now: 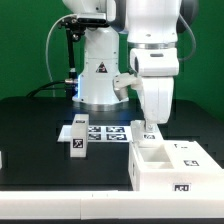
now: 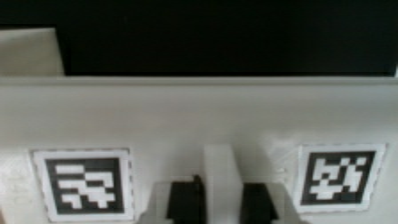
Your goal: Assemble cabinet
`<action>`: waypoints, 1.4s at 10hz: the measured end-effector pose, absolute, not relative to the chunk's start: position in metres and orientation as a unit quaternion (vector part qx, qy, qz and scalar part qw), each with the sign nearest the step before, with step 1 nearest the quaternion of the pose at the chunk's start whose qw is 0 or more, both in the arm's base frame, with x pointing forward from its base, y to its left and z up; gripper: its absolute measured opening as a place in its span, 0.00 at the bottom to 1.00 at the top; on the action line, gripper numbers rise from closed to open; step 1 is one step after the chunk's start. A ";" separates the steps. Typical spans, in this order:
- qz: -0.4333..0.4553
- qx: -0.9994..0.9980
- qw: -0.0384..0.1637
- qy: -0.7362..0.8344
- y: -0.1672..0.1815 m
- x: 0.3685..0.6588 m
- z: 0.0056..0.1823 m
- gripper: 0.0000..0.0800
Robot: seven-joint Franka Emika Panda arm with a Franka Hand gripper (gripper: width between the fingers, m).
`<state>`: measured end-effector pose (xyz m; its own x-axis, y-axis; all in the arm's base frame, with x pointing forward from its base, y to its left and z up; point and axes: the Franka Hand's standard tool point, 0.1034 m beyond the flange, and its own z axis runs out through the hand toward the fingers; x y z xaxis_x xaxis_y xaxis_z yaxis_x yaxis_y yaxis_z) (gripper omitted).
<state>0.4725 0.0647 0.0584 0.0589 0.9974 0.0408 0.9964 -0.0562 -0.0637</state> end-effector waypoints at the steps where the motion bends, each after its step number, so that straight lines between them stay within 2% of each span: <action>1: 0.006 -0.732 0.037 -0.681 0.058 0.474 0.059 0.08; 8: 0.012 -0.718 0.041 -0.695 0.049 0.477 0.060 0.08; 12: 0.006 -0.645 0.047 -0.762 0.044 0.498 0.059 0.08; 14: 0.005 -0.650 0.046 -0.758 0.044 0.497 0.058 0.08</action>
Offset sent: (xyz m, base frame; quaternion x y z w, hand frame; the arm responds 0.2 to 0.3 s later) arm 0.0111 0.0029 0.0019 0.0407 0.0025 -0.0497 0.9979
